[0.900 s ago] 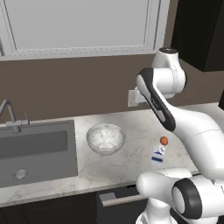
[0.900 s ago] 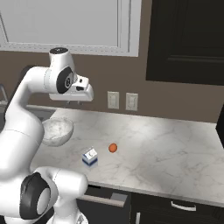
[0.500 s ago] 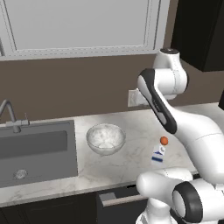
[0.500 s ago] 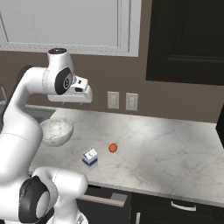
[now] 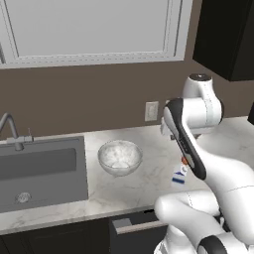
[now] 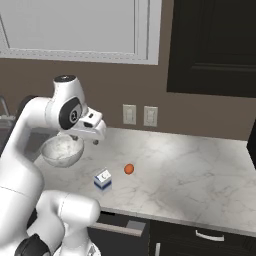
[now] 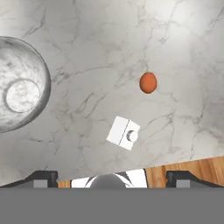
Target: Gather the eggs and milk located in the vicinity of the sink area and place them right next to the bowl.
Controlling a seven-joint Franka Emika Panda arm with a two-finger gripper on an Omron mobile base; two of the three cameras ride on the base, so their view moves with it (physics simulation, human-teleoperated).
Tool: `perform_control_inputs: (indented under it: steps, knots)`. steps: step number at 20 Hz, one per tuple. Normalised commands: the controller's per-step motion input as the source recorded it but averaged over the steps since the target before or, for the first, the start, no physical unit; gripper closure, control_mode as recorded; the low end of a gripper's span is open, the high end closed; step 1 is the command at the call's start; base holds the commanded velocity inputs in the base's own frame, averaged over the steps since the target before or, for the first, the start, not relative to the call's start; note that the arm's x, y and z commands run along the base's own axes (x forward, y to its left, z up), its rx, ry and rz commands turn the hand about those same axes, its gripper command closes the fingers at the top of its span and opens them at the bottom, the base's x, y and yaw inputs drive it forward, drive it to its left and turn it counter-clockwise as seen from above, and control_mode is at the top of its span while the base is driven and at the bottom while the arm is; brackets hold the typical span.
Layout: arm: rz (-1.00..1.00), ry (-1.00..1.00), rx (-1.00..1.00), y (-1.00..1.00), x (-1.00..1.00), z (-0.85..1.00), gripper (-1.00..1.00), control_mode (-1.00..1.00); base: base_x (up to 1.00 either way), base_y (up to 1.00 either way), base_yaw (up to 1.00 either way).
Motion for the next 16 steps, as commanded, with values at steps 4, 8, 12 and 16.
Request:
perform_control_inputs:
  steps: [4,8,12,16]
  knots:
    - [-0.41,0.05,0.00,0.00,0.00,-0.18,-1.00,-1.00,0.00,0.00,0.00]
    - [-0.34,0.08,0.00,-0.11,0.03,-0.07,-1.00,-1.00,0.00,0.00,0.00]
    - [-0.05,0.03,0.05,-0.48,-0.18,-0.02,-1.00,-1.00,0.00,0.00,0.00]
    - [-0.03,0.02,0.09,-0.60,-0.06,-0.20,-1.00,-1.00,0.00,0.00,0.00]
